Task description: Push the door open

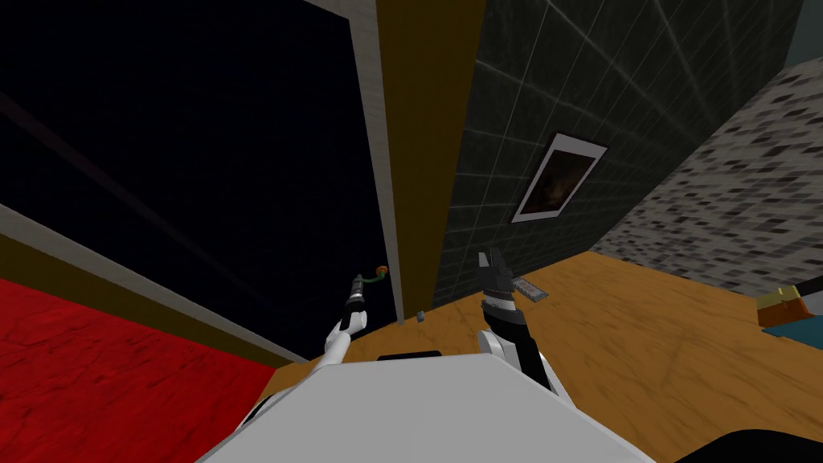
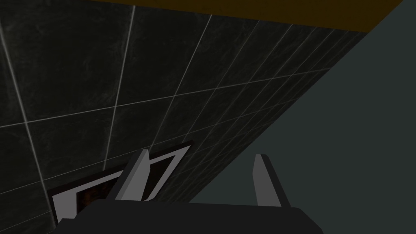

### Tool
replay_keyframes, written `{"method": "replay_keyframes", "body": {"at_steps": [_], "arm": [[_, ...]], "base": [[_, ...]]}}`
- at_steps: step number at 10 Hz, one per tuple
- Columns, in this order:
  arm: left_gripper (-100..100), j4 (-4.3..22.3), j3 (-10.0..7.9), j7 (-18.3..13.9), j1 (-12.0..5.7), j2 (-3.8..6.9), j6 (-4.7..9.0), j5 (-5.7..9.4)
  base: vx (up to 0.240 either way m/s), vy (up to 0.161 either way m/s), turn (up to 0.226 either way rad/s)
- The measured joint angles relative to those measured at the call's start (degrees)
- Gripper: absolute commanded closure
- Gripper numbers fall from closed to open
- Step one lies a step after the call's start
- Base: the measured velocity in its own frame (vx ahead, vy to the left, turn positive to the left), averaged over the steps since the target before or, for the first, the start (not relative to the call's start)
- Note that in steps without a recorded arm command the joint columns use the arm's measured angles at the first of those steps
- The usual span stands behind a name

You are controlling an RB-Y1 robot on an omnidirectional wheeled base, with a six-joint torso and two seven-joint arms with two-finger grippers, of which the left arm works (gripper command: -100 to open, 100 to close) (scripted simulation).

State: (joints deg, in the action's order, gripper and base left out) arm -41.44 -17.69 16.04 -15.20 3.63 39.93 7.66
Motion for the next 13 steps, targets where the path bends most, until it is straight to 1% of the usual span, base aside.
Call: {"method": "replay_keyframes", "body": {"at_steps": [1,2,3,4,5,6,8,10,11,12,13], "arm": [[100,0.7,-0.61,0.3,-0.48,0.34,0.29,0.21],[100,1.6,-1.30,0.4,-1.05,0.65,0.87,0.44],[100,4.0,-2.29,0.7,-2.49,1.26,2.01,0.78],[100,3.2,-2.78,1.0,-1.76,1.05,2.32,0.85],[100,2.3,-3.02,1.4,-1.40,0.90,2.30,0.88],[-100,0.5,-3.37,1.7,-0.95,0.96,1.92,0.97],[-100,1.1,-3.07,1.5,-1.01,0.87,1.17,1.03],[-100,2.0,-2.77,1.2,-1.27,0.66,0.58,1.10],[-100,1.5,-2.57,1.2,-0.96,0.10,-0.24,1.11],[-100,1.7,-2.39,1.2,-0.96,-0.46,-0.81,1.13],[-100,1.0,-2.18,1.1,-0.60,-1.05,-1.74,1.14]], "base": [[-0.005,0.043,-0.097],[-0.004,0.055,-0.129],[0.013,0.056,-0.023],[0.012,0.032,0.060],[0.003,0.025,0.072],[-0.062,-0.077,0.016],[-0.094,-0.173,0.005],[-0.127,-0.221,0.010],[-0.148,-0.176,0.010],[-0.138,-0.190,0.000],[-0.122,-0.223,0.008]]}}
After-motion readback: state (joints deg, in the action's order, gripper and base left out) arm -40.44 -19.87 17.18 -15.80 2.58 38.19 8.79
